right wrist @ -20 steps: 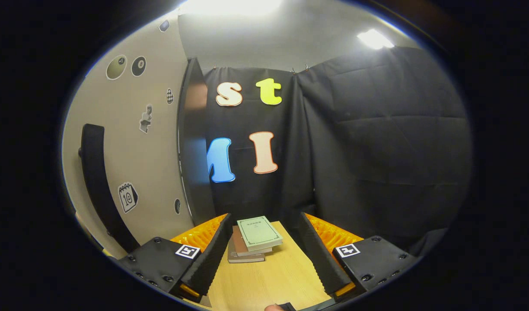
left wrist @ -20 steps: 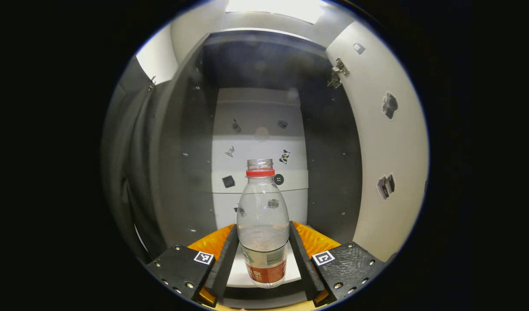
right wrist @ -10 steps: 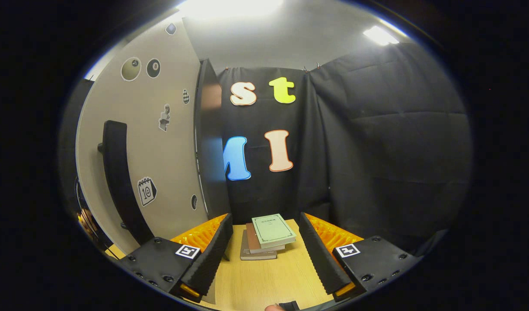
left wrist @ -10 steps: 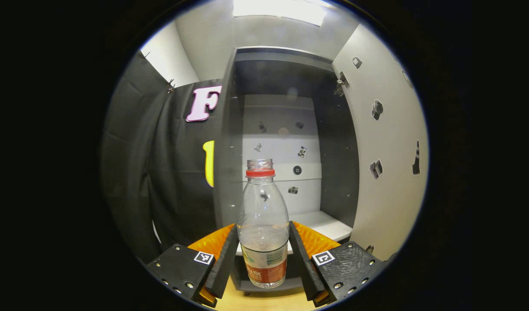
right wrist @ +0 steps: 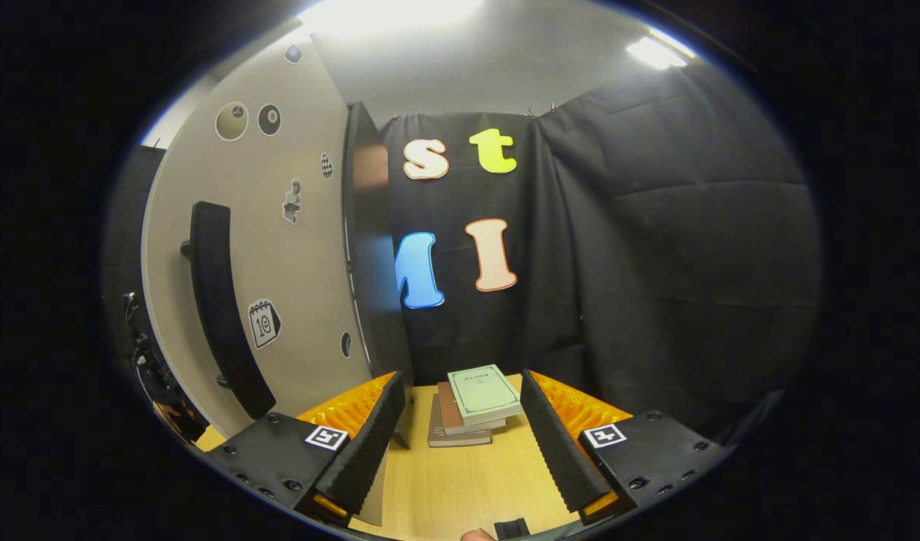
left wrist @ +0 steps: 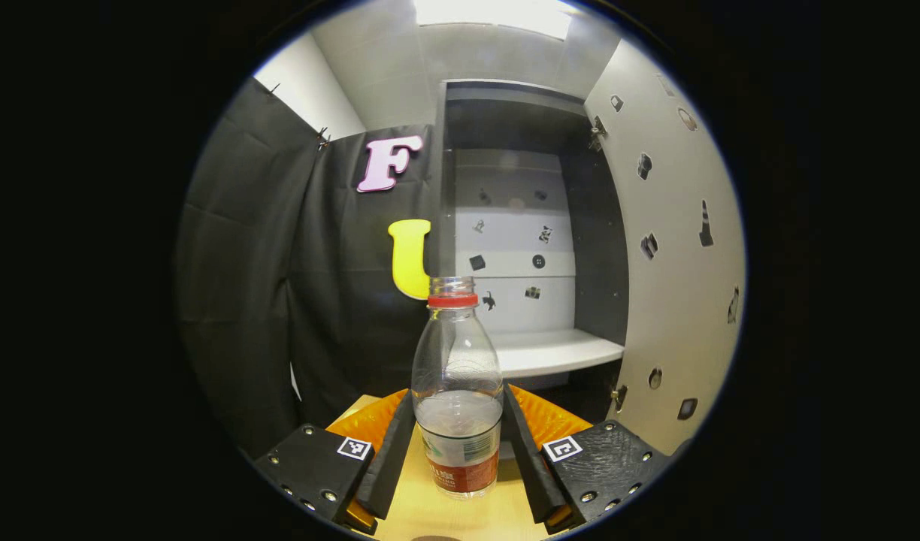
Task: Open the cabinet door with the right hand, grasp the bottle in the cabinet with the left hand and place it on the coaster, then close the cabinet door with the right hand.
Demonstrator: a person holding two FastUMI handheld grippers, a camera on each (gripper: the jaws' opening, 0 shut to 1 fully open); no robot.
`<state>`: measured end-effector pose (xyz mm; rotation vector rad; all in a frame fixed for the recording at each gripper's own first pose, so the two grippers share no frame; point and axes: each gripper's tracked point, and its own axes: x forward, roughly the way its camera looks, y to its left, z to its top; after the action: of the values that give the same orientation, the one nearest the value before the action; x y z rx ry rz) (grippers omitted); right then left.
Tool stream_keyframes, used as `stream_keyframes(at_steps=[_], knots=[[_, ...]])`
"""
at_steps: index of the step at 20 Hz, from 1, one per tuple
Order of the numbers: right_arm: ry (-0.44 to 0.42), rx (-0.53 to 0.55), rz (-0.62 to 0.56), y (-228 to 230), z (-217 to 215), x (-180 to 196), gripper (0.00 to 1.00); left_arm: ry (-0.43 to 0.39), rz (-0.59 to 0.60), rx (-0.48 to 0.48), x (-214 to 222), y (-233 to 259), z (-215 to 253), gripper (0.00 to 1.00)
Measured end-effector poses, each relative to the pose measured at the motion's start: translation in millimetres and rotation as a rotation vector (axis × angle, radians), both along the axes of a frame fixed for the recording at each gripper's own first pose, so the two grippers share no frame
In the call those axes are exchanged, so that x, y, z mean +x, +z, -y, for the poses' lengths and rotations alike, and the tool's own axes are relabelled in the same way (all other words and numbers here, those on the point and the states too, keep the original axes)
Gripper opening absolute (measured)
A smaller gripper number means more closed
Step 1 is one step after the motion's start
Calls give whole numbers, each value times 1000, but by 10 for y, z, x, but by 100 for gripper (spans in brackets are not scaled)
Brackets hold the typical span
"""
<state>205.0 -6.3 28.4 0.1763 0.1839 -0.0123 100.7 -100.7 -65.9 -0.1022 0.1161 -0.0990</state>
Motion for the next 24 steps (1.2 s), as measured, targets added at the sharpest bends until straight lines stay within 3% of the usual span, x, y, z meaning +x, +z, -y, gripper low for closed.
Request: stream_keyframes(at_steps=[11, 24], knots=[[-23, -1, -29, -204, -68, -59, 98, 24, -43, -70, -632, -979, -213, 65], [-19, -51, -88, -416, -112, -100, 98, 51, -156, -14, -950, -2006, -138, 65]])
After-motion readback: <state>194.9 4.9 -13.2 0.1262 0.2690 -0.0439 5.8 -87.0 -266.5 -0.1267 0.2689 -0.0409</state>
